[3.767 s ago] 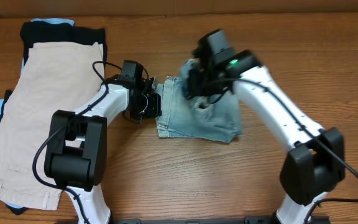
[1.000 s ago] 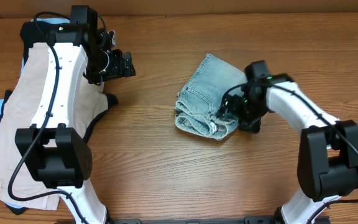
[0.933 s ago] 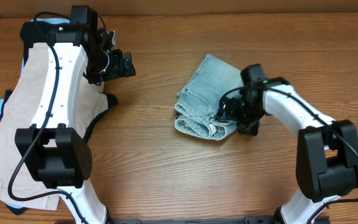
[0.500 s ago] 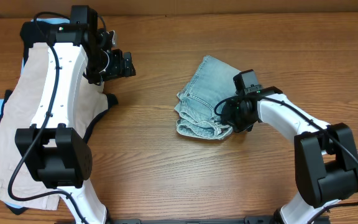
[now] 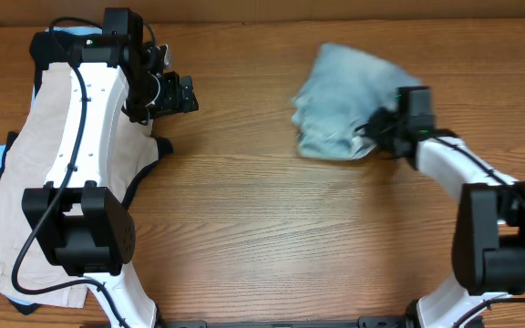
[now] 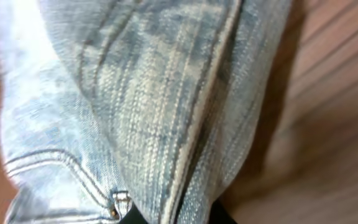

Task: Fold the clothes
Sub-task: 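Carry the folded shorts to the top right corner with the right gripper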

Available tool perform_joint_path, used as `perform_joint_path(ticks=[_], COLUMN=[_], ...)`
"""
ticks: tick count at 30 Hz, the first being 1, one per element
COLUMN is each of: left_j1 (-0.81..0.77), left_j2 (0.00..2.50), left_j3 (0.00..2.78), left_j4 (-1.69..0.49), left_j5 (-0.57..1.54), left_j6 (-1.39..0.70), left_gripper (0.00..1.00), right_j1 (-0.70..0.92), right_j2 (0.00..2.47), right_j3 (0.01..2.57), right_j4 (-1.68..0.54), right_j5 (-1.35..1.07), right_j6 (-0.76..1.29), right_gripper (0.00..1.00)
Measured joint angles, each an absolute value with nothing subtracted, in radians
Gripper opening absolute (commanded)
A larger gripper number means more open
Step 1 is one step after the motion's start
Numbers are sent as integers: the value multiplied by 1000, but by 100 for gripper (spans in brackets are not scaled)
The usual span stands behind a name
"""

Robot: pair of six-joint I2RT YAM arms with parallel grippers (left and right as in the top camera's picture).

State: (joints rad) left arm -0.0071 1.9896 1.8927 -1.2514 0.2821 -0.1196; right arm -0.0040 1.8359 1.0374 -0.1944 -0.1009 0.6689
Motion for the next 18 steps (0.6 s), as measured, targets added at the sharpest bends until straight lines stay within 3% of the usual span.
perform_joint_path(ticks=[9, 18], left_j1=[-25, -54], left_j2=[1990, 1990], left_j3=[1893, 1893], left_j4=[-1247, -1224], left_j5=[262, 257], left_j6=[-120, -120], left_gripper=[84, 83], right_j1=[-256, -273], right_j2=[1932, 2193], right_j3=[1034, 1085], right_j4=[183, 555], right_j5=[-19, 33], right_j6=[730, 831], right_gripper=[4, 4])
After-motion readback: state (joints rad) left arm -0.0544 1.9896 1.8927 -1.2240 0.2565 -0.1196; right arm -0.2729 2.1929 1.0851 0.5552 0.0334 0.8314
